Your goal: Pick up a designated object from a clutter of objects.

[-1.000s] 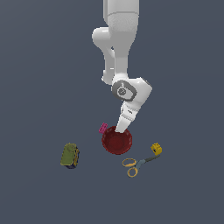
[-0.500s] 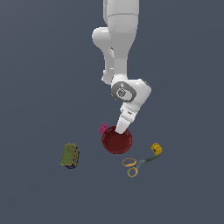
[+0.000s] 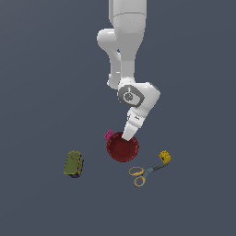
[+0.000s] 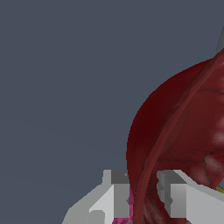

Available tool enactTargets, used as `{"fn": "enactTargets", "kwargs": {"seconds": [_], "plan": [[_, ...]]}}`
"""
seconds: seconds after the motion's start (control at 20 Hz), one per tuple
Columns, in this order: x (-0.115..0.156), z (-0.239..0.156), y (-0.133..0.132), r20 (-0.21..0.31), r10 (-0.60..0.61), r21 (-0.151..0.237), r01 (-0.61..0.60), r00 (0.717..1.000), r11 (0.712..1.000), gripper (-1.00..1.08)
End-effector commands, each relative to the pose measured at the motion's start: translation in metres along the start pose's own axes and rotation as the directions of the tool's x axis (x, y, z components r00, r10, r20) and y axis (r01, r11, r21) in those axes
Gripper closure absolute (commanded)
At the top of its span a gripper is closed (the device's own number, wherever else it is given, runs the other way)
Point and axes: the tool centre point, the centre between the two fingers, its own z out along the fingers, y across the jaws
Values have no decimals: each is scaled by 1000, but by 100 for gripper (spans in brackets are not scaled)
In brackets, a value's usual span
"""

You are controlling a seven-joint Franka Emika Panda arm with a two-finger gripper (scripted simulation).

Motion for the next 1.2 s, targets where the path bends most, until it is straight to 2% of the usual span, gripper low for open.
{"fn": "enactTargets", "kwargs": {"seconds": [0.0, 0.5, 1.15], "plan": [[1, -6, 2, 0, 1, -1, -1, 1000, 1000, 108], [7, -56, 12, -1, -1, 2, 1, 1000, 1000, 108], [21, -167, 34, -4, -5, 8, 5, 1000, 1000, 108]]}}
